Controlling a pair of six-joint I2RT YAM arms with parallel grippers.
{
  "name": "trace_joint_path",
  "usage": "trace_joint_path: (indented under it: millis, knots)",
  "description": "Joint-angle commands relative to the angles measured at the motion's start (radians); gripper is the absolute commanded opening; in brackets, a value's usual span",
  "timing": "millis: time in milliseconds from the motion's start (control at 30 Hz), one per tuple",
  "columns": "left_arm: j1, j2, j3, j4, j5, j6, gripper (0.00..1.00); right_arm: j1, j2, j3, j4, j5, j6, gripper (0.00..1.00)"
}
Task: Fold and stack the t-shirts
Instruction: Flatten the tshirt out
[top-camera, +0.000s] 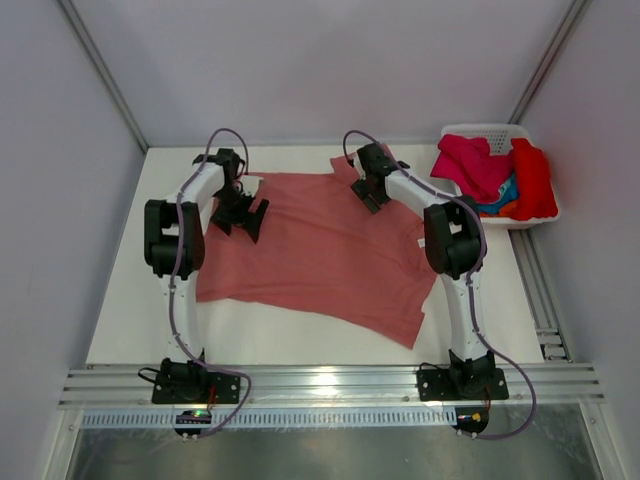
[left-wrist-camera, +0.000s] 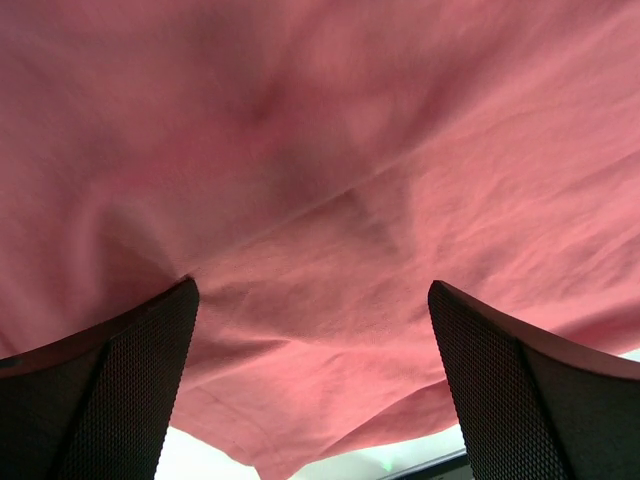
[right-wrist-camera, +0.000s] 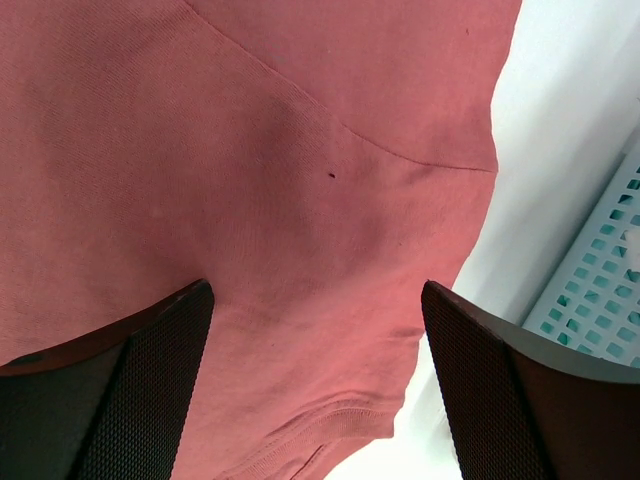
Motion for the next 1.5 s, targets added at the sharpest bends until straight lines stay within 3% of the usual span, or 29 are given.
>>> trace_joint_path:
  millis: [0, 300, 500, 767, 1033, 1167, 1267, 1400, 1467]
  knots:
    - [-0.005, -0.052, -0.069, 0.047, -0.063, 0.009, 0.99, -0.001, -0.043, -0.007, 0.006, 0.008, 0.022, 0.89]
    - [-0.034, -0.129, -0.248, 0.075, -0.111, 0.026, 0.99, -0.001, -0.041, 0.004, -0.034, 0.019, 0.034, 0.89]
    - [-0.039, -0.236, -0.396, 0.09, -0.094, 0.001, 0.99, -0.009, -0.112, -0.157, -0.026, 0.031, 0.082, 0.89]
    - [-0.053, -0.302, -0.471, 0.093, -0.082, -0.023, 0.99, -0.027, -0.193, -0.319, -0.026, 0.051, 0.14, 0.89]
    - [-0.054, -0.348, -0.503, 0.085, -0.068, -0.042, 0.99, -0.027, -0.229, -0.355, -0.017, 0.048, 0.16, 0.89]
    - [-0.053, -0.282, -0.297, 0.079, -0.148, -0.025, 0.99, -0.03, -0.239, -0.234, 0.047, 0.054, 0.004, 0.93]
    - [-0.05, -0.137, 0.013, 0.042, -0.189, -0.01, 0.99, -0.042, -0.174, -0.078, 0.067, 0.062, -0.091, 0.96]
    - [-0.045, 0.156, 0.561, -0.059, -0.265, -0.042, 0.99, -0.064, -0.045, 0.11, 0.127, 0.119, -0.144, 1.0]
    - [-0.045, 0.204, 0.649, -0.048, -0.277, -0.066, 0.99, -0.076, 0.013, 0.232, 0.106, 0.122, -0.139, 0.99]
